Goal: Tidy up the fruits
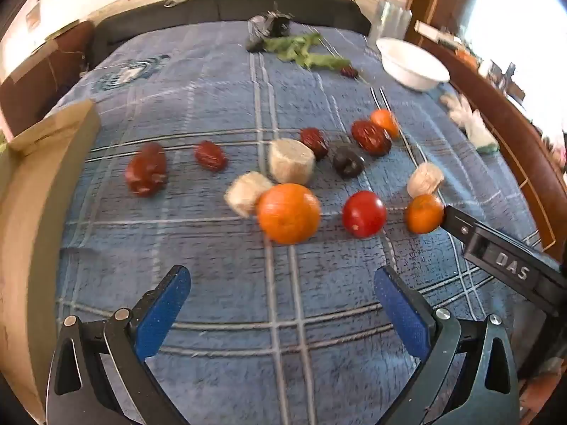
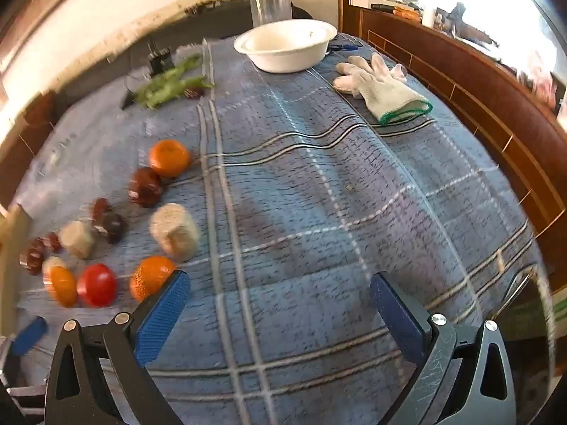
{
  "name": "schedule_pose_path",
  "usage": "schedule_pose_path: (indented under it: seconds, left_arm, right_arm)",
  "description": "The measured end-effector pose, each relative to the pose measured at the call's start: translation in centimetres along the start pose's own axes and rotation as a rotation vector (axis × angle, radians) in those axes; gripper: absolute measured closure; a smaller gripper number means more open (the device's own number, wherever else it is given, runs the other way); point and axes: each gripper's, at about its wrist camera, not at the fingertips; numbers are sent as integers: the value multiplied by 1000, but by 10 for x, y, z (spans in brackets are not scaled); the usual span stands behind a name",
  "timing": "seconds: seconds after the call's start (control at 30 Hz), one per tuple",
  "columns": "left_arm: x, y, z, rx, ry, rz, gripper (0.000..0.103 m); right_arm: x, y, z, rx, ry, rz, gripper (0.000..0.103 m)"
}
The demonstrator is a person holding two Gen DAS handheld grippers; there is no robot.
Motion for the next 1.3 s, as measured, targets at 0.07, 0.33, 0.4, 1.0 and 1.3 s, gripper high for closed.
schedule_pose_path:
  seconds: [0.07,0.33,0.4,1.0,1.3]
  left_arm:
    - [1,7,-10,-1,-26,-27,0]
    - [-2,33,-58,-55,-169,-84,0]
    - [-3,39,-67,-58,-190,-91,0]
    - [11,67,-110,-111,-309,-136,0]
    - [19,68,-136,-105,-362,-129,0]
  right_arm:
    - [4,3,-13,-13,-48,4,0]
    - [18,17,-62,-151,-189,38,0]
    - [21,22,-66,-277,-152,65,0]
    - [47,61,-103,-626,-46,68,0]
    - [46,87,-160,-413,-245,-152,0]
Point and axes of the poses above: each gripper's, at about its wrist camera, not at the fingertips, and z roughly the way its jaws point, y to its left, x to its underside
